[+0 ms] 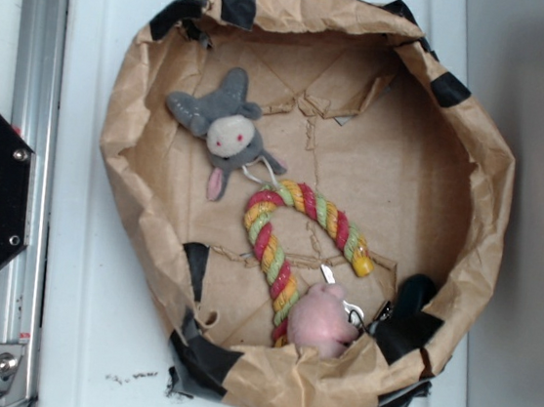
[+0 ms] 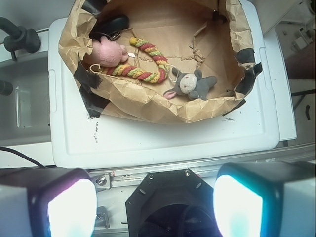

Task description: Grab the gray animal.

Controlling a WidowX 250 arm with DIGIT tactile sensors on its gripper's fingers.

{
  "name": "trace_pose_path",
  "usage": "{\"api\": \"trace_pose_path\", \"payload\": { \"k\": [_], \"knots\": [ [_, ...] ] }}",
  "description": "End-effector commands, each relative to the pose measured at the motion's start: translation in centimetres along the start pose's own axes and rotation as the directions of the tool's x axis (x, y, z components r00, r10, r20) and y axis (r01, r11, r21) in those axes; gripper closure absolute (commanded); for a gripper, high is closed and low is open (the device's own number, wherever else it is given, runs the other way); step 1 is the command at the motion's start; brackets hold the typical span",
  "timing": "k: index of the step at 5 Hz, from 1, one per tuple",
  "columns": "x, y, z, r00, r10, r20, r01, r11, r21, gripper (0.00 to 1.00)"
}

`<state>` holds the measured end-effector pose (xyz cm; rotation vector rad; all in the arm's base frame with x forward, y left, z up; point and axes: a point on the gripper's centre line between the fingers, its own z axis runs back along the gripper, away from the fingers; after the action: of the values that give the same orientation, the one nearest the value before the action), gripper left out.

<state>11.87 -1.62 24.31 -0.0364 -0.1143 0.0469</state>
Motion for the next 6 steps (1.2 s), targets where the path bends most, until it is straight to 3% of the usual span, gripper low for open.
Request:
{"api": "trace_pose_path", "payload": {
  "k": [1, 2, 3, 4, 5, 6],
  "knots": [
    [0.0, 0.0, 0.0, 1.000, 0.000, 0.000, 0.000, 1.000, 0.000, 0.00],
    [4.9, 3.3, -2.5, 0.970, -0.239, -0.050, 0.234, 0.968, -0.086, 0.00],
    [8.7, 3.9, -5.5, 0.883, -0.444, -0.152, 0.436, 0.896, -0.087, 0.00],
    [12.0, 3.8, -11.3, 0.780, -0.592, -0.202, 0.571, 0.806, -0.156, 0.00],
    [11.0, 2.5, -16.2, 0.741, -0.635, -0.216, 0.629, 0.770, -0.108, 0.00],
    [8.6, 0.1, -20.3, 0.718, -0.678, -0.158, 0.683, 0.730, -0.029, 0.00]
  ]
}}
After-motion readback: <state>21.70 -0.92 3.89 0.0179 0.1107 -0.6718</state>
